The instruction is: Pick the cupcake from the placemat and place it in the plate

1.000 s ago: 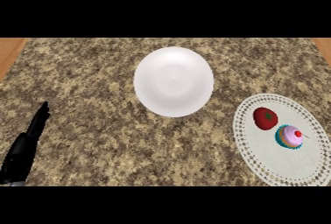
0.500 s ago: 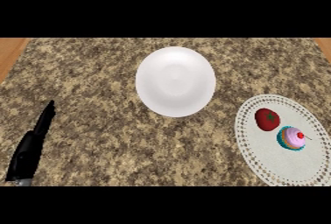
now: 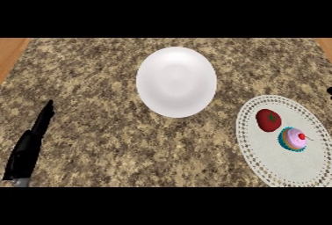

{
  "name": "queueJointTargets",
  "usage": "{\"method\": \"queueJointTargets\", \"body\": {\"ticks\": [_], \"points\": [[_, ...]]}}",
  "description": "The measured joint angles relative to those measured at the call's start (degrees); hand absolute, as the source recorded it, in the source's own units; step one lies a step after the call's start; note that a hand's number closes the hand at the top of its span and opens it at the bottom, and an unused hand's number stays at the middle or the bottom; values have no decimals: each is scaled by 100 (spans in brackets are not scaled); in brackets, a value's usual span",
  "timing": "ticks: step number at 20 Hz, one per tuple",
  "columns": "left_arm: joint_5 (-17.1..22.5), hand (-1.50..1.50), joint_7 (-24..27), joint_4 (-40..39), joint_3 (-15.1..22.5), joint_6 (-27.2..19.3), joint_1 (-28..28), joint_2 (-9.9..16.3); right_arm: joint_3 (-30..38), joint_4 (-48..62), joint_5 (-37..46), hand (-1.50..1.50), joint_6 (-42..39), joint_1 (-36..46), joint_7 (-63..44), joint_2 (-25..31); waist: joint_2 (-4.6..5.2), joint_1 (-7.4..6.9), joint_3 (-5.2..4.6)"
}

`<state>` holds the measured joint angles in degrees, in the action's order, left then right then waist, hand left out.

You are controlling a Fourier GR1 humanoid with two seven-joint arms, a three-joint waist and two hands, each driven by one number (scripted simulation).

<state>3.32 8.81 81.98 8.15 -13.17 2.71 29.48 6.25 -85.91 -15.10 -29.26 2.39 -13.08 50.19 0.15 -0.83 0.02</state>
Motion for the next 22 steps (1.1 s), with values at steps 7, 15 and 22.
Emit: {"method": "queueJointTargets", "body": {"ticks": [7,15,22], "points": [[-88,0,-53,214,-326,265,207,-41,-169,664,849,-150,-453,370,456,-382,-11,35,0],[-449,0,-165,403,-420,292,317,-373,-302,1084,1581,-150,-804,508,885,-820,-14,55,0],[-677,0,-57,153,-678,510,192,-583,-228,1592,2198,-150,-942,749,1188,-1116,-14,64,-1]]}}
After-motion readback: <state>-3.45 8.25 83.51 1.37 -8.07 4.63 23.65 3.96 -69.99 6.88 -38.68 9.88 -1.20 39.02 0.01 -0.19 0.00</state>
